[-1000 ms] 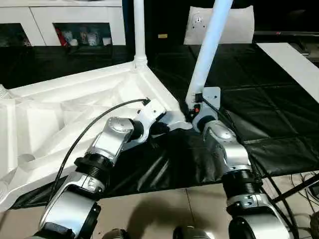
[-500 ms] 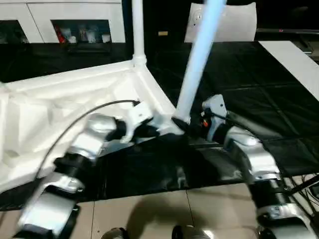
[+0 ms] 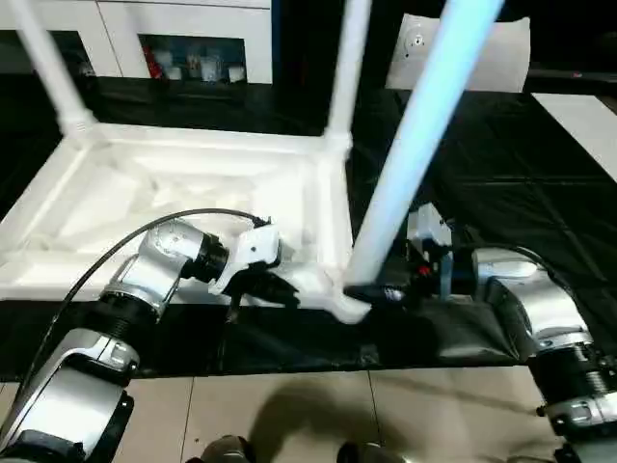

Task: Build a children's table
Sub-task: Rotate leg to tighten

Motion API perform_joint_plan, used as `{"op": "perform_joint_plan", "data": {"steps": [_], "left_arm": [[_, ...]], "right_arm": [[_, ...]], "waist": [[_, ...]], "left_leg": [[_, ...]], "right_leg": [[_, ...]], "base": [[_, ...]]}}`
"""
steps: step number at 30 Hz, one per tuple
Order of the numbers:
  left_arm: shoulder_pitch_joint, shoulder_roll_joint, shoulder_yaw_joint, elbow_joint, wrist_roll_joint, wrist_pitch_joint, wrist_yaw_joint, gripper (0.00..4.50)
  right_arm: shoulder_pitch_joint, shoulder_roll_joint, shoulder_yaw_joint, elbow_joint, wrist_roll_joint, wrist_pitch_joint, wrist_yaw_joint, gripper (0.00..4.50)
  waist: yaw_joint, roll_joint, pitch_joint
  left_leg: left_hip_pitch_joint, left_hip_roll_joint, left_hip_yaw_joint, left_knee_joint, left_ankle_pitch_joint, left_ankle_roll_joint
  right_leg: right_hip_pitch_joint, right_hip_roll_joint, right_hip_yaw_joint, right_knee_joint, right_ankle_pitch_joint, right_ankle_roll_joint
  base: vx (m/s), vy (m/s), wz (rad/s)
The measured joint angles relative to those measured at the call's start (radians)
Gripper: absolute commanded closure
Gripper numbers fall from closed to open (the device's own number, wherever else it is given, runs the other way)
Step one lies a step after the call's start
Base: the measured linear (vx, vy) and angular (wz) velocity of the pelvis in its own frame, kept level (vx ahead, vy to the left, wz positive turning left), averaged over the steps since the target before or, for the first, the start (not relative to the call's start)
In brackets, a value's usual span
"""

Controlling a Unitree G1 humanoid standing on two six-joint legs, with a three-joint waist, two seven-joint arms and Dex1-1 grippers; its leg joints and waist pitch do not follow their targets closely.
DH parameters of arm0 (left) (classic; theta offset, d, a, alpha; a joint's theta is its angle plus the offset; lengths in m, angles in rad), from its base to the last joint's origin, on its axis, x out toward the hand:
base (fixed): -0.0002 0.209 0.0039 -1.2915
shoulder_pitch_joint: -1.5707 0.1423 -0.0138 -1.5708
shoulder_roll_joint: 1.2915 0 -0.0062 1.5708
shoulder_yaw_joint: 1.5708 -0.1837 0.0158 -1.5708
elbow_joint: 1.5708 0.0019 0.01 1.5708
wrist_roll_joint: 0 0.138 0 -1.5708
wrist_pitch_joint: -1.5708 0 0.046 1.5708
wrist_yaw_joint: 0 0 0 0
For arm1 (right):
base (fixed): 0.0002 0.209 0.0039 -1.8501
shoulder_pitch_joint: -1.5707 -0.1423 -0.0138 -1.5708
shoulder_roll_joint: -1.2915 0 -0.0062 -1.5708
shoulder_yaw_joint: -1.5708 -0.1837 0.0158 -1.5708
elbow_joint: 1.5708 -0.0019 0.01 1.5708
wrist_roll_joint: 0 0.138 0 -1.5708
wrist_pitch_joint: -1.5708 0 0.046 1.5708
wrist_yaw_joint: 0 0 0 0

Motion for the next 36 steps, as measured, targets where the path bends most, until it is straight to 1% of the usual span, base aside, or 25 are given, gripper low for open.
{"op": "perform_joint_plan", "data": {"steps": [3,5,6,7,8,9,10,11,12,14,15,16,20,27,29,32,34,36], "left_arm": [[-0.004,0.000,-0.010,0.004,0.002,-0.023,-0.035,4.50],[-0.009,0.000,-0.018,0.010,0.002,-0.038,-0.055,4.50],[-0.010,0.000,-0.021,0.011,0.002,-0.045,-0.061,4.50],[-0.011,0.001,-0.024,0.011,0.002,-0.047,-0.066,4.50],[-0.013,0.002,-0.027,0.011,0.001,-0.049,-0.069,4.50],[-0.015,0.005,-0.033,0.011,0.001,-0.051,-0.071,4.50],[-0.015,0.007,-0.039,0.011,0.000,-0.053,-0.072,4.50],[-0.016,0.009,-0.044,0.011,-0.004,-0.055,-0.073,4.50],[-0.016,0.010,-0.049,0.011,-0.009,-0.057,-0.074,4.50],[-0.017,0.013,-0.057,0.011,-0.015,-0.061,-0.075,4.50],[-0.018,0.014,-0.061,0.012,-0.018,-0.063,-0.079,4.50],[-0.020,0.013,-0.064,0.015,-0.018,-0.064,-0.083,4.50],[-0.030,0.010,-0.071,0.030,-0.021,-0.069,-0.093,4.50],[-0.033,0.011,-0.070,0.036,-0.031,-0.066,-0.100,4.50],[-0.032,0.007,-0.060,0.036,-0.033,-0.049,-0.103,4.50],[-0.026,0.003,-0.037,0.033,-0.034,0.000,-0.060,4.50],[-0.014,0.002,-0.006,0.023,-0.021,0.043,0.023,4.50],[-0.008,-0.009,0.020,0.015,-0.013,0.094,0.114,4.50]], "right_arm": [[0.000,-0.001,0.012,-0.014,0.009,0.003,0.034,1.01],[0.000,-0.001,0.029,-0.021,0.013,0.007,0.056,1.05],[0.000,-0.001,0.037,-0.021,0.016,0.010,0.066,1.37],[0.001,-0.001,0.039,-0.023,0.018,0.016,0.074,1.37],[0.002,-0.001,0.041,-0.028,0.019,0.021,0.082,1.37],[0.006,-0.001,0.041,-0.039,0.020,0.028,0.089,1.55],[0.009,-0.002,0.042,-0.047,0.022,0.032,0.094,1.55],[0.012,-0.004,0.043,-0.052,0.024,0.035,0.099,1.77],[0.015,-0.009,0.049,-0.056,0.031,0.040,0.104,1.85],[0.024,-0.014,0.058,-0.061,0.039,0.046,0.108,2.01],[0.027,-0.017,0.059,-0.066,0.042,0.051,0.111,2.01],[0.028,-0.021,0.061,-0.072,0.043,0.053,0.113,2.21],[0.033,-0.028,0.067,-0.091,0.039,0.058,0.112,2.35],[0.049,-0.031,0.066,-0.122,0.040,0.074,0.100,2.39],[0.070,-0.022,0.055,-0.141,0.046,0.086,0.079,2.39],[0.099,0.033,0.021,-0.158,0.052,0.115,-0.018,2.39],[0.115,0.094,-0.019,-0.155,0.035,0.120,-0.143,2.39],[0.116,0.163,-0.056,-0.138,0.007,0.115,-0.290,2.41]], "waist": [[0.008,0.000,0.000],[0.013,-0.001,0.000],[0.017,-0.001,0.000],[0.018,-0.001,0.000],[0.019,-0.001,0.001],[0.019,-0.001,0.001],[0.019,-0.001,0.001],[0.019,-0.001,0.001],[0.020,-0.001,0.001],[0.020,-0.001,0.001],[0.020,-0.001,0.001],[0.021,-0.001,0.001],[0.022,-0.002,0.000],[0.023,-0.002,0.000],[0.025,-0.002,0.000],[0.019,-0.001,0.000],[0.010,-0.001,0.000],[-0.007,-0.001,0.000]], "left_leg": [[0.000,0.000,0.000,-0.001,0.000,0.000],[0.000,0.000,0.000,-0.001,0.000,0.000],[0.000,0.000,0.000,-0.001,0.000,0.000],[0.000,0.000,0.000,-0.001,0.000,0.000],[0.000,0.000,0.000,-0.001,0.000,0.000],[0.000,0.000,0.000,-0.001,0.000,0.000],[0.000,0.000,0.000,-0.001,0.000,0.000],[0.000,0.000,0.000,-0.001,0.000,0.000],[0.000,0.000,0.000,-0.001,0.000,0.000],[0.000,0.000,0.000,-0.001,0.000,0.000],[0.000,0.000,0.000,-0.001,0.000,0.000],[0.000,0.000,0.000,-0.001,0.000,0.000],[0.000,0.000,0.000,0.000,0.000,0.000],[0.001,0.000,0.000,-0.001,0.000,0.000],[0.001,0.000,0.000,-0.001,0.000,0.000],[0.003,0.000,0.000,0.000,0.000,-0.001],[0.005,0.000,0.000,0.000,0.001,-0.002],[0.006,0.000,0.000,0.001,0.002,-0.004]], "right_leg": [[0.000,0.000,0.000,0.000,0.000,0.000],[0.000,0.000,0.000,0.000,0.000,0.000],[0.000,0.000,0.000,0.000,0.000,0.001],[0.000,0.000,0.000,0.000,0.000,0.001],[0.000,0.000,0.000,0.000,0.000,0.001],[0.000,0.000,0.000,0.000,0.000,0.001],[0.000,0.000,0.000,0.000,0.000,0.001],[0.000,0.000,0.000,0.000,0.000,0.001],[0.000,0.000,0.000,0.000,0.000,0.001],[0.000,0.000,0.000,0.000,0.000,0.001],[0.000,0.000,0.000,0.000,0.000,0.001],[0.000,0.000,0.000,0.000,0.000,0.001],[0.000,0.000,0.000,0.000,0.000,0.001],[0.000,0.000,0.000,0.000,0.000,0.001],[0.001,0.000,0.000,0.000,0.000,0.001],[0.001,0.000,0.000,0.002,0.000,0.000],[0.001,0.000,0.000,0.003,-0.002,0.004],[0.001,0.000,0.000,0.002,-0.003,0.005]], "base": [[0.000,0.000,0.00],[0.000,0.000,0.00],[0.000,0.000,0.00],[0.000,0.000,0.00],[0.000,0.000,0.00],[0.000,0.000,0.00],[0.000,0.000,0.00],[0.000,0.000,0.00],[0.000,0.000,0.00],[0.000,0.000,0.00],[0.000,0.000,0.00],[0.000,0.000,0.00],[0.000,0.000,0.00],[0.000,0.000,0.00],[0.000,0.000,0.00],[0.000,0.000,0.00],[0.000,0.000,0.00],[0.000,0.000,0.00]]}}
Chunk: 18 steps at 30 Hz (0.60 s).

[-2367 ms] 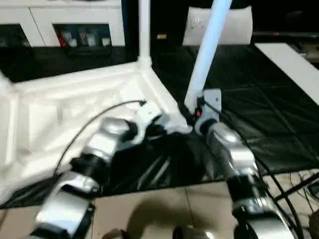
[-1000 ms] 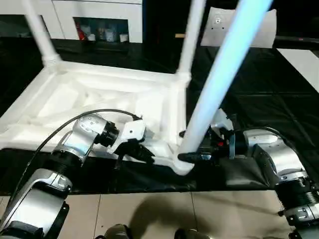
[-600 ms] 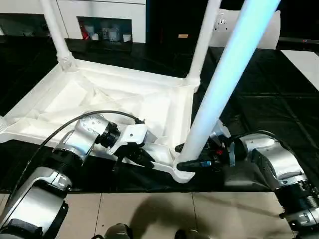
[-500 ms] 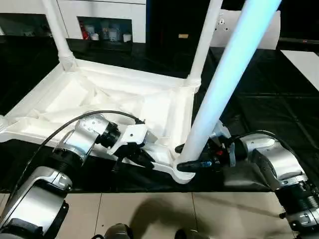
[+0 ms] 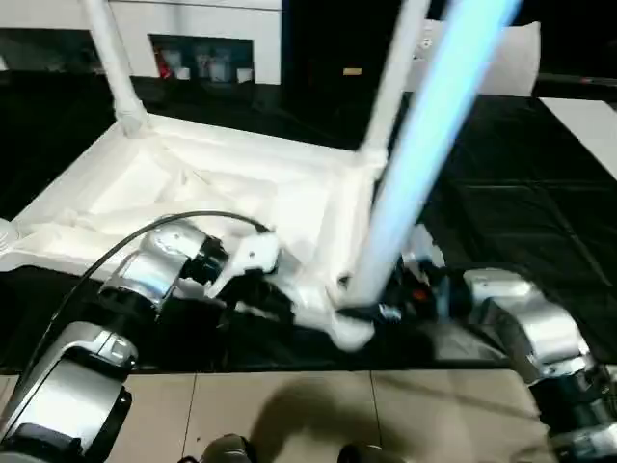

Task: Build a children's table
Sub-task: Rotate leg to tighten

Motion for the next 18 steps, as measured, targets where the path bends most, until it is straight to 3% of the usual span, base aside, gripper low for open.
{"op": "perform_joint_plan", "data": {"steps": [3,5,9,11,12,16,18], "left_arm": [[0.012,-0.059,0.033,-0.022,0.003,0.089,0.128,4.50],[0.017,-0.098,0.053,-0.038,0.010,0.149,0.217,4.50],[0.003,-0.217,0.098,-0.045,0.058,0.255,0.485,4.50],[-0.001,-0.257,0.103,-0.045,0.066,0.280,0.553,4.50],[-0.001,-0.269,0.104,-0.046,0.067,0.286,0.571,4.50],[-0.003,-0.270,0.105,-0.051,0.074,0.286,0.577,4.50],[-0.001,-0.266,0.104,-0.061,0.076,0.286,0.576,4.50]], "right_arm": [[-0.008,0.071,-0.058,0.025,-0.040,-0.004,-0.196,2.42],[-0.029,0.127,-0.090,0.056,-0.061,-0.004,-0.318,2.45],[-0.166,0.276,-0.151,0.210,-0.161,-0.021,-0.686,2.45],[-0.204,0.288,-0.165,0.257,-0.173,-0.027,-0.760,2.45],[-0.209,0.291,-0.170,0.274,-0.173,-0.044,-0.773,1.90],[-0.213,0.313,-0.184,0.289,-0.172,-0.078,-0.774,1.63],[-0.212,0.313,-0.184,0.289,-0.172,-0.089,-0.771,1.26]], "waist": [[-0.032,0.000,0.000],[-0.041,0.001,-0.001],[-0.066,0.004,-0.002],[-0.067,0.005,-0.003],[-0.066,0.007,-0.004],[-0.066,0.008,-0.005],[-0.065,0.008,-0.005]], "left_leg": [[0.000,-0.001,0.000,0.002,0.000,0.000],[0.001,-0.001,0.000,0.002,0.000,0.000],[0.000,-0.002,0.000,0.005,0.000,0.000],[0.000,-0.002,0.000,0.003,0.000,0.001],[0.000,-0.002,0.000,0.001,0.000,0.001],[-0.002,-0.003,0.001,-0.001,-0.001,0.002],[-0.004,-0.003,0.001,-0.002,-0.001,0.002]], "right_leg": [[0.001,0.000,0.001,-0.005,-0.001,0.001],[0.003,0.000,0.001,-0.007,0.000,0.001],[0.002,0.000,0.003,-0.008,0.000,0.001],[0.003,0.000,0.003,-0.012,-0.001,0.001],[0.004,0.000,0.003,-0.015,0.000,0.001],[0.003,0.000,0.003,-0.016,0.001,0.000],[0.002,0.000,0.003,-0.016,0.005,0.000]], "base": [[0.000,0.000,0.00],[0.000,0.000,0.00],[0.000,0.000,0.00],[0.000,0.000,0.00],[0.000,0.000,0.00],[0.000,0.000,0.00],[0.000,0.000,0.00]]}}
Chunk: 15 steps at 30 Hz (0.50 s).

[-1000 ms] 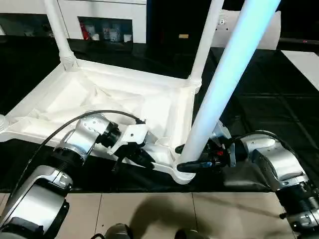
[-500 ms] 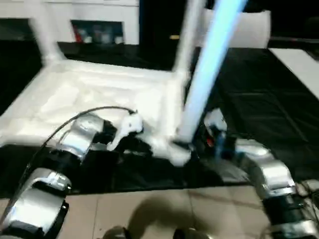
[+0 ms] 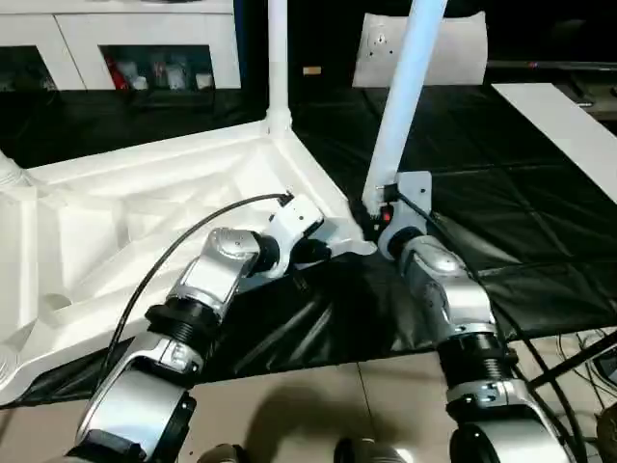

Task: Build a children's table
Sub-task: Rotate leg to tighten

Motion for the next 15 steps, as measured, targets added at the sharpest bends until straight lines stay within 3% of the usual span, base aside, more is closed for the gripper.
{"op": "perform_joint_plan", "data": {"steps": [4,13,15], "left_arm": [[0.013,0.030,-0.009,-0.028,-0.003,-0.010,-0.032,4.50],[0.036,0.151,-0.026,-0.033,-0.021,-0.146,-0.230,4.50],[0.041,0.194,-0.039,-0.027,-0.034,-0.203,-0.306,4.50]], "right_arm": [[0.019,-0.012,0.007,-0.021,0.005,-0.015,0.077,0.97],[0.111,-0.207,0.116,-0.143,0.061,-0.020,0.455,0.08],[0.126,-0.268,0.130,-0.167,0.086,-0.017,0.562,0.08]], "waist": [[-0.002,-0.001,0.000],[0.004,-0.001,0.001],[0.007,-0.003,0.002]], "left_leg": [[-0.001,0.001,0.000,-0.002,0.000,0.000],[-0.002,0.004,0.000,-0.009,0.000,0.000],[-0.002,0.004,0.000,-0.009,0.000,0.001]], "right_leg": [[-0.003,0.001,-0.002,0.000,0.008,-0.001],[-0.006,0.004,-0.004,0.000,0.008,-0.002],[-0.006,0.004,-0.004,0.000,0.007,-0.002]], "base": [[0.000,0.000,0.00],[0.000,0.000,0.00],[0.000,0.000,0.00]]}}
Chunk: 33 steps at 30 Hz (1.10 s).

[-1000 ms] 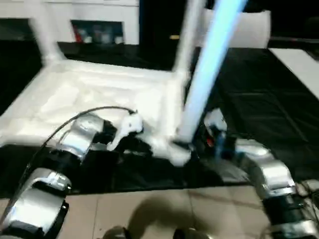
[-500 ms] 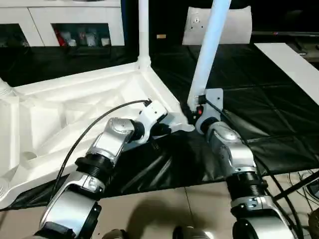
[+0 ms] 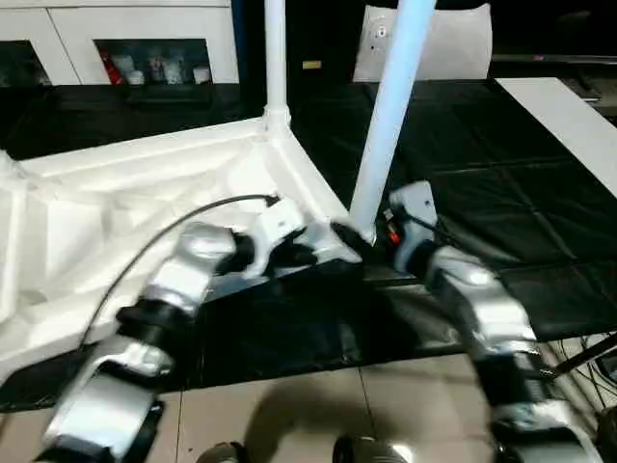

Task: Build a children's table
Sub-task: Rotate leg to tighten

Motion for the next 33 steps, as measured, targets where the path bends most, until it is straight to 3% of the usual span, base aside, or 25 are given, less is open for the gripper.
{"op": "perform_joint_plan", "data": {"steps": [3,6,13,24,28,33], "left_arm": [[0.003,0.047,-0.010,0.004,-0.014,-0.043,-0.105,4.50],[0.004,0.069,-0.028,0.010,-0.031,-0.068,-0.214,4.50],[-0.015,0.100,-0.066,0.059,-0.041,-0.157,-0.345,4.50],[-0.061,0.104,-0.095,0.128,-0.025,-0.237,-0.433,4.50],[-0.071,0.101,-0.102,0.141,-0.025,-0.251,-0.441,4.50],[-0.073,0.099,-0.105,0.148,-0.025,-0.265,-0.454,4.50]], "right_arm": [[0.004,-0.067,0.032,-0.007,0.029,0.008,0.138,0.08],[0.011,-0.125,0.058,-0.017,0.051,0.022,0.256,0.08],[0.013,-0.197,0.103,-0.034,0.054,0.003,0.399,0.08],[0.012,-0.226,0.148,-0.034,0.079,-0.014,0.534,1.04],[0.004,-0.221,0.149,-0.030,0.080,-0.015,0.551,1.41],[-0.004,-0.214,0.151,-0.019,0.083,-0.016,0.560,1.86]], "waist": [[0.005,-0.002,0.001],[0.029,-0.002,0.001],[0.055,-0.003,0.002],[0.072,-0.004,0.002],[0.083,-0.004,0.002],[0.085,-0.004,0.002]], "left_leg": [[0.000,0.000,0.000,0.001,0.000,0.000],[0.000,-0.001,0.000,0.002,0.000,0.000],[0.001,-0.001,0.001,0.005,0.000,0.000],[0.000,-0.001,0.001,0.005,0.000,0.000],[0.000,-0.001,0.001,0.005,0.000,0.000],[0.000,-0.001,0.001,0.005,0.000,0.000]], "right_leg": [[0.001,0.000,0.000,0.000,0.000,0.000],[0.002,-0.002,0.000,0.000,0.000,0.000],[0.003,-0.003,0.000,0.001,0.001,-0.001],[0.003,-0.003,0.000,0.001,0.001,-0.001],[0.003,-0.003,0.000,0.002,0.001,-0.001],[0.004,-0.003,0.000,0.001,0.001,-0.001]], "base": [[0.000,0.000,0.00],[0.000,0.000,0.00],[0.000,0.000,0.00],[0.000,0.000,0.00],[0.000,0.000,0.00],[0.000,0.000,0.00]]}}
